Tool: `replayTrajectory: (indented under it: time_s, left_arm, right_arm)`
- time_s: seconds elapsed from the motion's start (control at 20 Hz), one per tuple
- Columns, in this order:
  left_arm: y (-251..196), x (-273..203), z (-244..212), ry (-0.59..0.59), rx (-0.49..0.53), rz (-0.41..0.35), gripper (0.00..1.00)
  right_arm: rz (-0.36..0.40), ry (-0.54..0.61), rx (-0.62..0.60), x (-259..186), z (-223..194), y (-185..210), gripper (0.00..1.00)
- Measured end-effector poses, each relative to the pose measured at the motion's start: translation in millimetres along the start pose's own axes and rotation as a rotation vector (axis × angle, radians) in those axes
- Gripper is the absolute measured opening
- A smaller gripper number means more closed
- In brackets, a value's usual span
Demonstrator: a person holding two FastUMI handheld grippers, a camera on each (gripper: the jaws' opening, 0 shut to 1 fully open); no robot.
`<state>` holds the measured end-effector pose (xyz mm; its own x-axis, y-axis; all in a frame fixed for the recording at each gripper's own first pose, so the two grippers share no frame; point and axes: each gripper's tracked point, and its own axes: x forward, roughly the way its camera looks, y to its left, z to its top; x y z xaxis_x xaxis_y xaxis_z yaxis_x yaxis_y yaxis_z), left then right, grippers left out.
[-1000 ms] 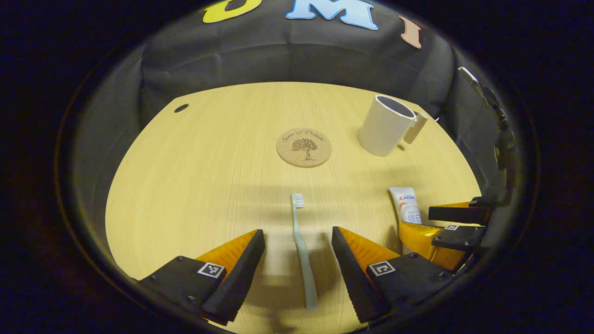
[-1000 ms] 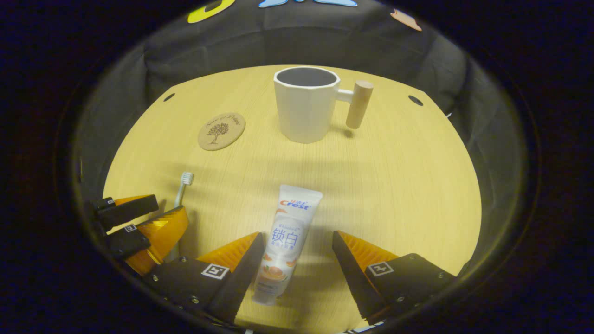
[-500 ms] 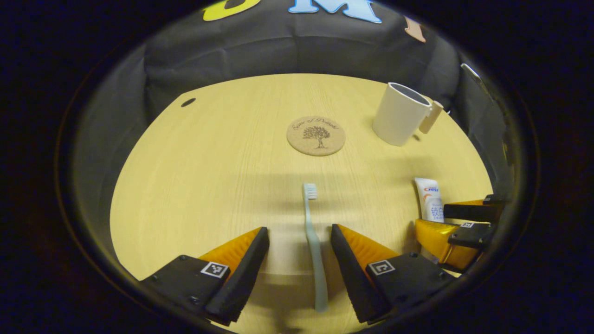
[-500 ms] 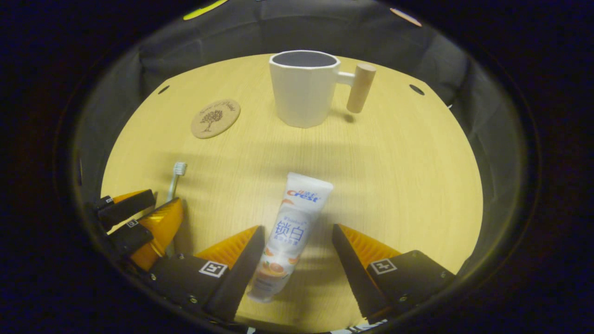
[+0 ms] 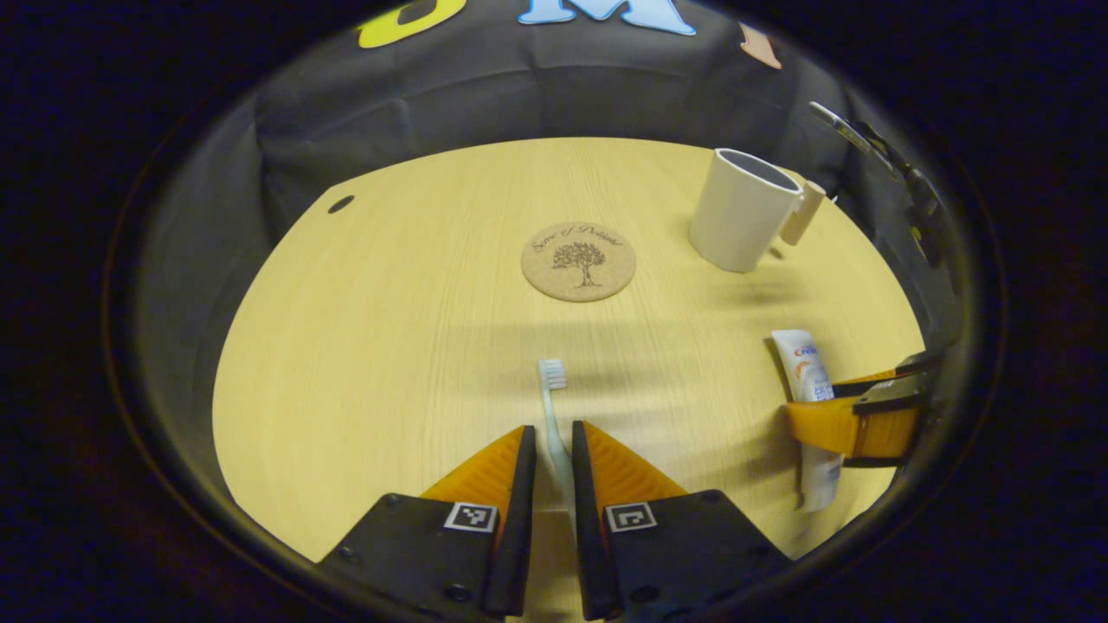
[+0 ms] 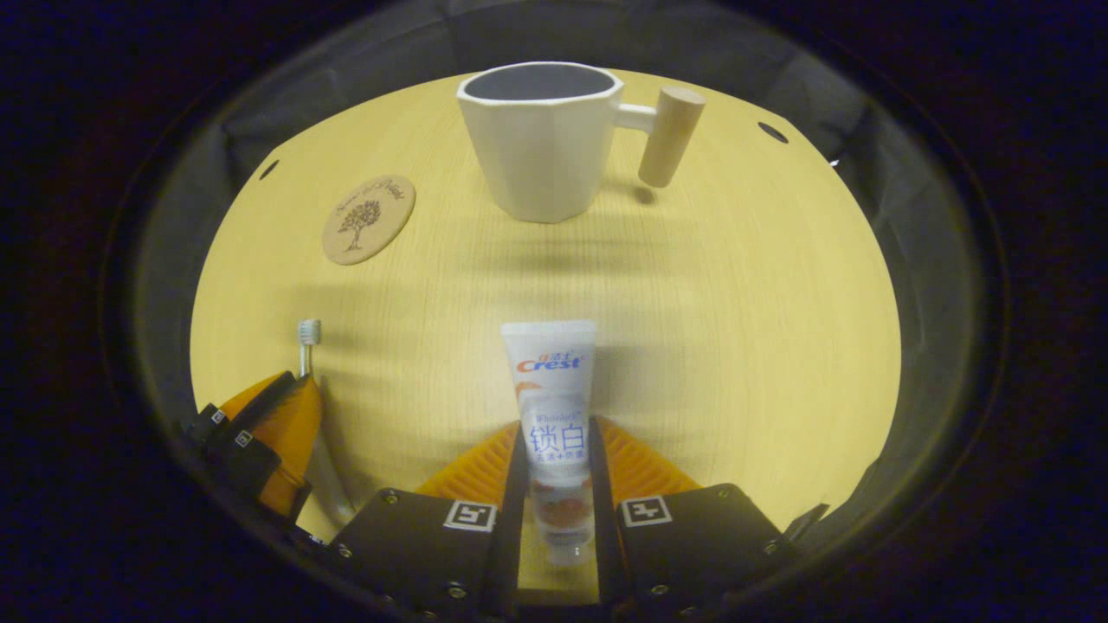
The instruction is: Put the toothbrush and toothpaste on the desktop into the cup, then pick up the cup and place it on the coaster on the desktop.
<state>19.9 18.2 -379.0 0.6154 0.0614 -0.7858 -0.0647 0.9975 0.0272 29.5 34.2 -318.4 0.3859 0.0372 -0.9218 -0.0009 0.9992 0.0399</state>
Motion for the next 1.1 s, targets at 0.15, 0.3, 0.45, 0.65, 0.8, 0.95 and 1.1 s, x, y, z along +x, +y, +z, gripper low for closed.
replayTrajectory:
  time_s: [0.15, 0.3, 0.45, 0.65, 0.8, 0.95, 1.1]
  left_arm:
    - [-1.0, 4.1, -1.9, 0.009, 0.001, 0.006, 0.12]
    - [-1.6, 1.9, 3.6, 0.003, 0.000, 0.000, 0.08]
    - [-0.3, 1.0, 3.9, -0.013, -0.018, -0.018, 0.08]
    - [-1.0, 0.8, 8.9, -0.039, -0.034, -0.051, 0.08]
    - [2.1, -14.0, 25.1, -0.102, -0.015, -0.056, 0.07]
    - [4.3, -28.8, 47.6, -0.164, -0.041, -0.070, 0.07]
    - [7.9, -49.5, 73.9, -0.241, -0.064, -0.090, 0.07]
  right_arm:
    - [0.015, 0.009, -0.005, -0.8, -3.4, 0.9, 0.21]
    - [0.066, -0.009, 0.039, -3.4, 1.4, 8.1, 0.10]
    - [0.090, -0.025, 0.069, -3.0, 0.8, 7.7, 0.10]
    - [0.113, -0.044, 0.071, -4.2, 0.0, 7.3, 0.10]
    - [0.125, -0.094, 0.070, -18.6, 4.9, 2.7, 0.10]
    - [0.145, -0.144, 0.094, -36.8, 15.4, -3.3, 0.10]
    - [0.151, -0.215, 0.106, -57.7, 35.6, -12.3, 0.10]
